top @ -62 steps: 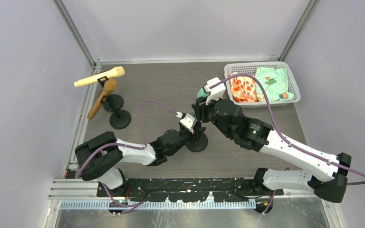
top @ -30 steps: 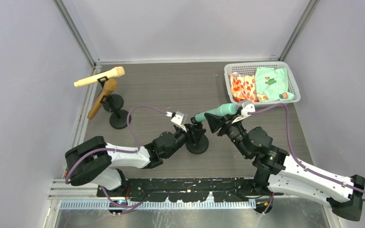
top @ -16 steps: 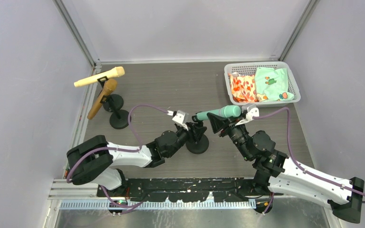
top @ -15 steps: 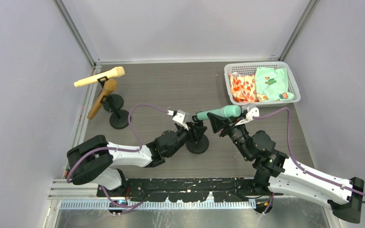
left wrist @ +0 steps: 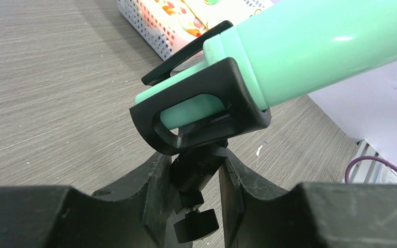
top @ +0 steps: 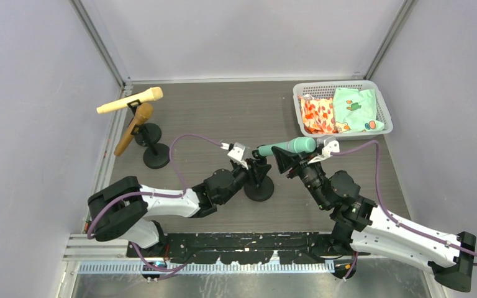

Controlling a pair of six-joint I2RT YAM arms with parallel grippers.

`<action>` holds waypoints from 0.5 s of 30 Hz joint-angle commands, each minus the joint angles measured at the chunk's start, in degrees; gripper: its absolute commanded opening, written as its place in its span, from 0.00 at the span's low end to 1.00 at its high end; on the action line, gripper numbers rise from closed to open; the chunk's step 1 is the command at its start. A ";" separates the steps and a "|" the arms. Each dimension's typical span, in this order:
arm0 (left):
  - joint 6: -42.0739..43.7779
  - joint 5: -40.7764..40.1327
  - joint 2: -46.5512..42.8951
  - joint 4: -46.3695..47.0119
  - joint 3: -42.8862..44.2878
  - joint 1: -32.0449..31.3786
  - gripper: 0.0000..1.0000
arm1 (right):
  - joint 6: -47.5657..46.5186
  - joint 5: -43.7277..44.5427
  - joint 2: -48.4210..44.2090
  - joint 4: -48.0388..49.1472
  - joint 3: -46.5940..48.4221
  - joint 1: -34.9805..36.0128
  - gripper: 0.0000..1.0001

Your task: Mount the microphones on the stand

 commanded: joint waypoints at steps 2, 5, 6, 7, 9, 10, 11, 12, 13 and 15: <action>0.68 1.97 -0.80 8.83 5.26 -0.54 0.12 | -1.23 0.64 0.78 -6.03 -1.14 0.02 0.01; 2.82 1.61 -0.88 8.51 5.72 -0.55 0.06 | -1.64 0.89 0.84 -5.78 -0.75 0.04 0.01; 3.91 1.31 -1.07 8.22 5.87 -0.55 0.05 | -1.82 1.09 0.88 -5.48 -0.58 0.11 0.01; 5.30 0.80 -1.26 7.76 6.08 -0.55 0.03 | -2.07 1.27 1.02 -5.20 -0.41 0.03 0.01; 8.27 -1.18 -1.66 6.99 6.39 -0.47 0.00 | -2.77 1.62 1.80 -4.33 0.24 0.03 0.01; 10.12 -2.21 -1.83 6.84 6.60 -0.45 0.00 | -3.49 1.83 2.45 -3.67 0.66 0.02 0.01; 11.77 -3.07 -1.85 6.73 6.90 -0.35 0.00 | -4.27 2.00 3.29 -2.84 1.16 0.02 0.01; 13.30 -3.57 -1.79 6.79 7.13 -0.07 0.00 | -5.06 2.10 4.34 -1.56 1.73 0.05 0.01; 14.34 -3.54 -1.69 6.81 7.44 0.71 0.00 | -6.32 2.15 5.76 -0.41 2.43 0.07 0.01; 14.53 -2.19 -1.46 6.89 7.85 2.55 0.00 | -8.40 2.59 8.17 2.21 3.52 0.02 0.01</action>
